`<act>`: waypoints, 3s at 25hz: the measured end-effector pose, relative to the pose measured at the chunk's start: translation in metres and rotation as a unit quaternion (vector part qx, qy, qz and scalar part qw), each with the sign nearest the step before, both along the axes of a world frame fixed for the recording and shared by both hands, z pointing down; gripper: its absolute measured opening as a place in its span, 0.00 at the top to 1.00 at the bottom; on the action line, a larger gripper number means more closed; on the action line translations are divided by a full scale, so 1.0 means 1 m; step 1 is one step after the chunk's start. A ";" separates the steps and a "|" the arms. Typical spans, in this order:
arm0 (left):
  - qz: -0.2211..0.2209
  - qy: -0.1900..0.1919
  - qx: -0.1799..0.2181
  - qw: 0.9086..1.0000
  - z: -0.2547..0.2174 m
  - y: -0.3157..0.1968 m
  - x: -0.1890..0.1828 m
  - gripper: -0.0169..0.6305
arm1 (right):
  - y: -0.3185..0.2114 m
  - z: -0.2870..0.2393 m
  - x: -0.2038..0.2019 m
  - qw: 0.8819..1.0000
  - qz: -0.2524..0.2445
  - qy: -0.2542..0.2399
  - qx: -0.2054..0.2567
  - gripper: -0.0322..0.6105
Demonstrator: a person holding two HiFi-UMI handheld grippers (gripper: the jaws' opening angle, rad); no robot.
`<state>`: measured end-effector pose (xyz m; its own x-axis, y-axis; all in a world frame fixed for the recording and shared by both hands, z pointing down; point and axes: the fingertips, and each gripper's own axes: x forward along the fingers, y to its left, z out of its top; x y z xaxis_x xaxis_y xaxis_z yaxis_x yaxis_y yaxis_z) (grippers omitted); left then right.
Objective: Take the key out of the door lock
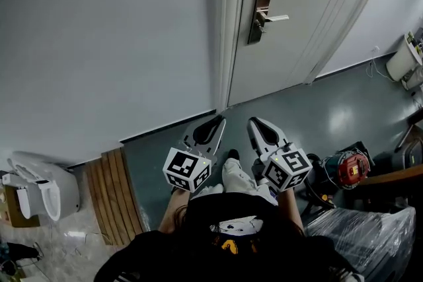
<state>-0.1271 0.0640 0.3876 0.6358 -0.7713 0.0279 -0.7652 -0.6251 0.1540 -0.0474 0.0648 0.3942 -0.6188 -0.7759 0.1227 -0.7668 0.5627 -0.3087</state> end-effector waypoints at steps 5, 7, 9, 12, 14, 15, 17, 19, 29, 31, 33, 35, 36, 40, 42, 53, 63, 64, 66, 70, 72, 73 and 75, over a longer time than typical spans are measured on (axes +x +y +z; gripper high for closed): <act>-0.003 -0.009 -0.011 1.000 0.010 -0.037 0.008 0.93 | -0.039 0.010 0.010 1.000 -0.001 -0.014 -0.012 0.93; -0.001 -0.011 -0.014 1.000 0.013 -0.058 0.017 0.93 | -0.060 0.015 0.018 1.000 -0.001 -0.017 -0.016 0.93; 0.001 -0.011 -0.018 1.000 0.017 -0.082 0.027 0.93 | -0.082 0.018 0.027 1.000 -0.002 -0.014 -0.018 0.93; 0.003 -0.007 -0.021 1.000 0.018 -0.121 0.044 0.93 | -0.117 0.017 0.041 1.000 -0.004 -0.012 -0.015 0.93; 0.006 -0.007 -0.019 1.000 0.016 -0.142 0.056 0.93 | -0.140 0.016 0.052 1.000 -0.002 -0.015 -0.014 0.93; 0.007 -0.007 -0.018 1.000 0.015 -0.151 0.061 0.93 | -0.151 0.017 0.057 1.000 -0.001 -0.015 -0.015 0.93; 0.006 -0.008 -0.020 1.000 0.015 -0.166 0.067 0.93 | -0.168 0.017 0.065 1.000 -0.002 -0.017 -0.017 0.93; 0.001 -0.013 -0.025 1.000 0.017 -0.179 0.070 0.93 | -0.181 0.018 0.070 1.000 -0.003 -0.020 -0.020 0.93; -0.009 -0.031 -0.016 0.999 0.011 -0.223 0.093 0.93 | -0.230 0.018 0.085 0.999 -0.023 -0.038 -0.018 0.93; -0.012 -0.032 -0.015 0.999 0.012 -0.227 0.095 0.93 | -0.235 0.019 0.085 0.998 -0.029 -0.043 -0.018 0.93; -0.016 -0.033 -0.017 0.999 0.014 -0.229 0.097 0.93 | -0.238 0.022 0.086 0.999 -0.034 -0.039 -0.019 0.93; -0.021 -0.036 -0.018 0.999 0.016 -0.230 0.096 0.93 | -0.240 0.024 0.086 0.998 -0.038 -0.036 -0.019 0.93; -0.023 -0.038 -0.019 0.999 0.017 -0.230 0.095 0.93 | -0.241 0.025 0.086 0.998 -0.040 -0.036 -0.020 0.93; -0.031 -0.038 -0.024 0.998 0.020 -0.229 0.093 0.93 | -0.241 0.028 0.087 0.998 -0.043 -0.039 -0.024 0.93; -0.035 -0.040 -0.025 0.998 0.020 -0.228 0.091 0.93 | -0.240 0.028 0.087 0.998 -0.045 -0.039 -0.025 0.93; -0.028 -0.052 -0.037 0.998 0.030 -0.225 0.097 0.93 | -0.252 0.035 0.089 0.997 -0.043 -0.051 -0.032 0.93; -0.008 -0.045 -0.038 0.998 0.035 -0.256 0.108 0.93 | -0.290 0.043 0.093 0.997 -0.040 -0.055 -0.046 0.93; -0.005 -0.045 -0.039 0.998 0.036 -0.260 0.110 0.93 | -0.295 0.044 0.094 0.997 -0.040 -0.055 -0.047 0.92; -0.002 -0.045 -0.040 0.998 0.038 -0.268 0.111 0.93 | -0.307 0.045 0.093 0.996 -0.042 -0.060 -0.051 0.89; -0.001 -0.044 -0.041 0.998 0.041 -0.289 0.109 0.93 | -0.335 0.054 0.096 0.996 -0.037 -0.047 -0.061 0.86; 0.000 -0.043 -0.040 0.998 0.041 -0.301 0.108 0.93 | -0.352 0.060 0.099 0.996 -0.029 -0.048 -0.066 0.84; 0.000 -0.044 -0.039 0.998 0.041 -0.306 0.107 0.93 | -0.361 0.063 0.101 0.996 -0.023 -0.051 -0.069 0.83; 0.000 -0.043 -0.038 0.998 0.041 -0.315 0.105 0.93 | -0.378 0.070 0.106 0.996 -0.009 -0.053 -0.075 0.82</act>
<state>-0.0217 -0.2515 0.4289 0.6279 -0.7655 0.1407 -0.7781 -0.6134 0.1350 0.0587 -0.3136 0.4643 -0.6481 -0.7425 0.1692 -0.7155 0.5175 -0.4693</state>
